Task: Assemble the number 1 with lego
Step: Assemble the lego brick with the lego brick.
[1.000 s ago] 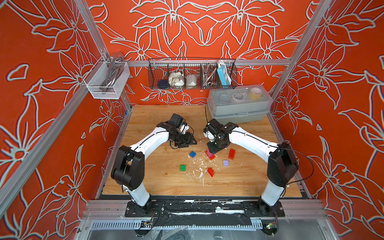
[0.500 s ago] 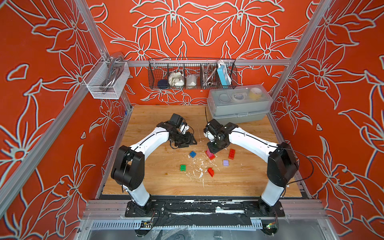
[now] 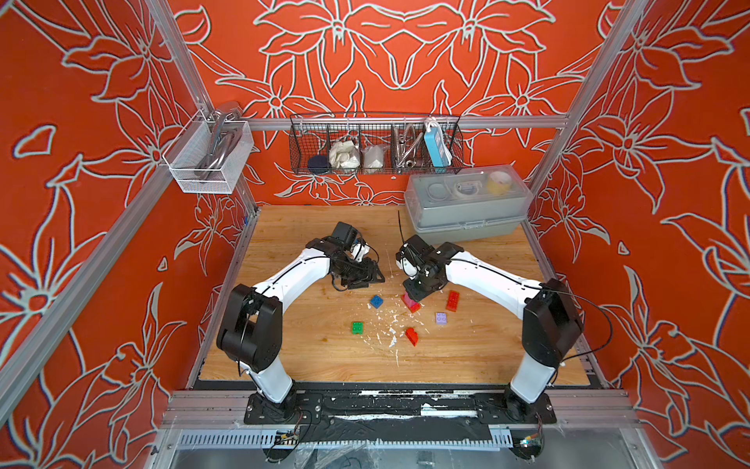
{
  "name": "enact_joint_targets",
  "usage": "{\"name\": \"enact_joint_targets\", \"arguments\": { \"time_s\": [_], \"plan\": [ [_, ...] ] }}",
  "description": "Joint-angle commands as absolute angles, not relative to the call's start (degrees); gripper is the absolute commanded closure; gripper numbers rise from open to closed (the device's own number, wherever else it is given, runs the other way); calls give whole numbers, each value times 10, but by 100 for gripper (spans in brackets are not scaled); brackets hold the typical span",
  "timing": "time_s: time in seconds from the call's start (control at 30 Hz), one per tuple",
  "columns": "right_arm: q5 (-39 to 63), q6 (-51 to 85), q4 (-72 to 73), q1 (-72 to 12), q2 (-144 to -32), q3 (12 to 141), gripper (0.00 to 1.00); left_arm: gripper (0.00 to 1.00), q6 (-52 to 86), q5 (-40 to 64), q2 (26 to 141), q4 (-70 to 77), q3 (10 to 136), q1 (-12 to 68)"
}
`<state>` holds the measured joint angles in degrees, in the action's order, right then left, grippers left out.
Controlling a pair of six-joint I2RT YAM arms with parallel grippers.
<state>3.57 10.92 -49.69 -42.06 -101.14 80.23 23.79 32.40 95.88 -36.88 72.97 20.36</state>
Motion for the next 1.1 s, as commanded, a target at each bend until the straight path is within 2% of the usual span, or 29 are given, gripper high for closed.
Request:
{"name": "enact_joint_targets", "arguments": {
  "time_s": [0.0,0.1,0.33,1.07],
  "plan": [
    [70,105,-517,-423,-1029,774,71,38,228,324,961,-377,733,207],
    [75,105,-514,-423,-1031,774,71,38,227,324,960,-377,733,207],
    [11,109,-541,-422,-1052,777,74,38,226,323,957,-378,733,206],
    [42,61,-629,-424,-1136,868,78,38,224,323,958,-379,734,194]
  ]
}}
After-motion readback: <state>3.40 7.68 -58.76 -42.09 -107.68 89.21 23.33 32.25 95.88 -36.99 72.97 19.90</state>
